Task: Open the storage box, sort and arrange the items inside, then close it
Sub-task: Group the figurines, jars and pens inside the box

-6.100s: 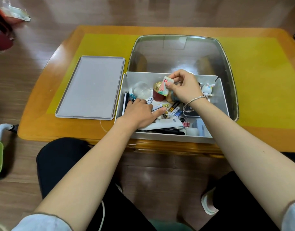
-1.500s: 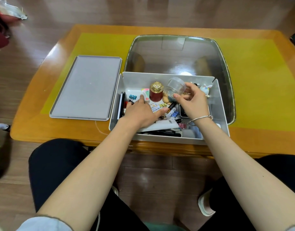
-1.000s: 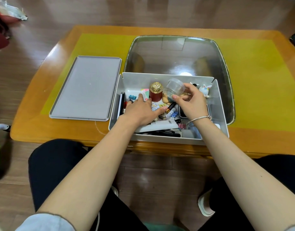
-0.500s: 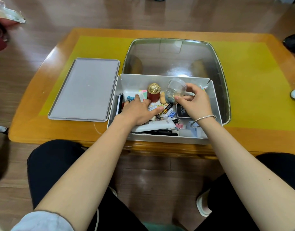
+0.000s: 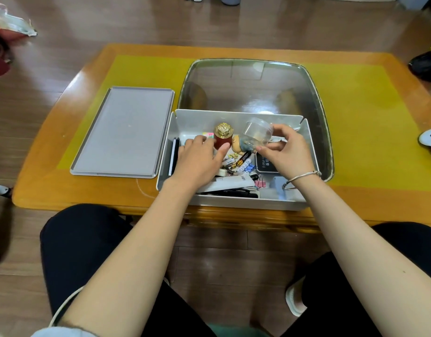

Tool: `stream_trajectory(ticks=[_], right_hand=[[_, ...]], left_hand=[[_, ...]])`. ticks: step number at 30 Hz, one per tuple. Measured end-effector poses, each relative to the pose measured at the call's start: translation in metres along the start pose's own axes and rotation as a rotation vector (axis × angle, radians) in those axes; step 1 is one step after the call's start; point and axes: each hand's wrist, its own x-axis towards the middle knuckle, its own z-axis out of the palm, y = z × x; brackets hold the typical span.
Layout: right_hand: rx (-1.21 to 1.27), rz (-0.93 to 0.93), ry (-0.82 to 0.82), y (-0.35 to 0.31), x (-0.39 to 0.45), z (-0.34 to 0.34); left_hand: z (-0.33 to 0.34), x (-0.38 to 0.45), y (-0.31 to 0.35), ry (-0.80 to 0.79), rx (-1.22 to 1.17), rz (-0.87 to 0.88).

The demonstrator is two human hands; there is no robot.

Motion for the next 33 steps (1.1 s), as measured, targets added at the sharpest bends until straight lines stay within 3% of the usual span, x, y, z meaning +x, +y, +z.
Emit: stream_trajectory(ticks=[3,7,12,16,20,23,33], right_hand=[[0.087,-0.036,-0.092,-0.006,-0.005,0.011],[0.172,-0.065,-0.231,-0.01,-0.008,0.02],[0.109,-0.102,-0.432,-0.008,-0.008,0.014],[0.116,0.034,-0.352,-0.018,0.001,0.015],[-0.107,0.007,-0.412,-0.032,0.005,0.022],[-0.207,-0.026,-0.369,-0.035,0.005,0.028],[-0.28,-0.268,-0.312,-0.027,-0.001,0.031]], left_hand=[[-0.006,-0.013,0.015,0.014,-0.243,0.108],[-0.008,-0.02,0.024,-0.073,-0.635,0.05],[-0.003,-0.028,0.012,-0.02,-0.719,0.074],[-0.001,-0.034,0.007,0.085,-0.646,0.172],[-0.002,-0.035,0.008,0.135,-0.625,0.22],[-0.001,-0.037,0.01,0.152,-0.617,0.231],[-0.018,-0.045,0.017,-0.028,-1.104,0.066]])
